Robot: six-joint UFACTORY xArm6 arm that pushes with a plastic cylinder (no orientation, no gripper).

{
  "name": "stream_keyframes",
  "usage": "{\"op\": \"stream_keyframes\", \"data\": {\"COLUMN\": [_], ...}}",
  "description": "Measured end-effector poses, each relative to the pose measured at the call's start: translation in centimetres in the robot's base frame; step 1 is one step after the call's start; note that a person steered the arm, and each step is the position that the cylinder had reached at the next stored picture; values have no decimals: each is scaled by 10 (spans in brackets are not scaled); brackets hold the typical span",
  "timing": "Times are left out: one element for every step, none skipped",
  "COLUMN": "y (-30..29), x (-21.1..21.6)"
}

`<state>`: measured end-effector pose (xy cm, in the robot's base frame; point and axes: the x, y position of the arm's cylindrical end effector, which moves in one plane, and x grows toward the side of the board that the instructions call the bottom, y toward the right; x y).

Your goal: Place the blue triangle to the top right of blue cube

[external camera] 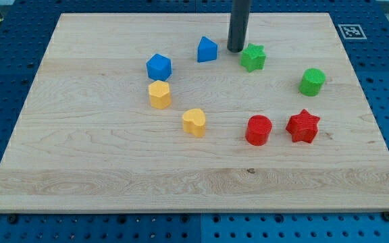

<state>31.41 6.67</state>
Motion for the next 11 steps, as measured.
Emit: {"op": "stream_keyframes", "data": {"y": [-1,-15,-37,-51,-61,-63,-63,-53,-3,59,94], "x": [1,-1,-1,-1,-1,-1,-15,-49,-55,-54,-23]}}
